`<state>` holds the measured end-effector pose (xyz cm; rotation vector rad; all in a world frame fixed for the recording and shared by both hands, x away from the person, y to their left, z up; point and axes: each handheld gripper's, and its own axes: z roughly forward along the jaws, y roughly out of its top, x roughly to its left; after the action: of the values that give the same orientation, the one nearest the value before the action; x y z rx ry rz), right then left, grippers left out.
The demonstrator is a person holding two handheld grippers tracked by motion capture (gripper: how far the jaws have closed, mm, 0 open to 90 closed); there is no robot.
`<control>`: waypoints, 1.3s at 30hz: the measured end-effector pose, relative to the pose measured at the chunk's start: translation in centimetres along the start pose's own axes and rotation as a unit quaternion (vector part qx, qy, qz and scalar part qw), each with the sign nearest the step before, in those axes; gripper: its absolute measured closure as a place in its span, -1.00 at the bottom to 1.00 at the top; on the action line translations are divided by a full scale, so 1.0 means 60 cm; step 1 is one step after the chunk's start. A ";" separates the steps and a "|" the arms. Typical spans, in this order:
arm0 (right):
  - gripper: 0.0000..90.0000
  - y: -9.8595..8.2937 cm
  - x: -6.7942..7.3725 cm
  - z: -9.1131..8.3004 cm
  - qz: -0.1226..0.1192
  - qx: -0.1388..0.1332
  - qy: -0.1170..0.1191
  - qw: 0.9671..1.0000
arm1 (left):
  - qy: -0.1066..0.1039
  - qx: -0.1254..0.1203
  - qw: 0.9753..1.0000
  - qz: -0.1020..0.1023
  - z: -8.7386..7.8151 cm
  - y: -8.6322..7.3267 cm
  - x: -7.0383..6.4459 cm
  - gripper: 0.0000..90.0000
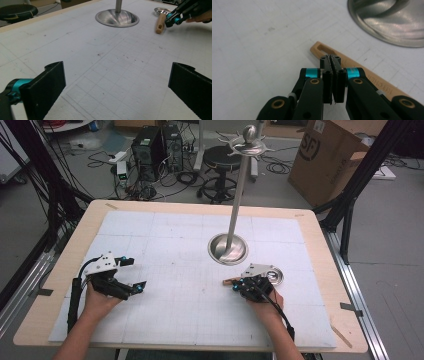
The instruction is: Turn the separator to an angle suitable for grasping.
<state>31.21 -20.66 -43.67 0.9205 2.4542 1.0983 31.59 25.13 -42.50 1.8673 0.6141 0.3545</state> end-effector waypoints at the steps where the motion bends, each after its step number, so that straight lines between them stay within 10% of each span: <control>1: 0.98 0.002 -0.003 -0.008 0.004 -0.006 -0.002 1.000 | 0.000 -0.001 1.000 0.000 0.000 0.000 0.000 -0.96; 10: 0.98 -0.006 -0.068 -0.068 0.045 -0.038 -0.063 0.996 | 0.001 0.000 1.000 -0.002 -0.003 -0.001 -0.001 -0.96; 20: 0.98 0.007 -0.103 -0.041 0.028 0.033 -0.096 0.994 | 0.001 0.001 1.000 -0.001 -0.004 -0.001 0.000 -0.96; 30: 0.99 -0.006 -0.102 -0.029 0.030 0.092 -0.103 0.990 | -0.001 -0.002 1.000 -0.002 -0.003 -0.001 -0.001 -0.96; 39: 0.99 -0.023 -0.077 -0.051 0.039 0.091 -0.091 0.991 | -0.002 0.000 1.000 -0.002 -0.002 -0.001 -0.002 -0.96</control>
<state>32.55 -26.13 -42.60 1.1266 2.4135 0.7829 31.42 25.20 -42.49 1.8665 0.6150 0.3473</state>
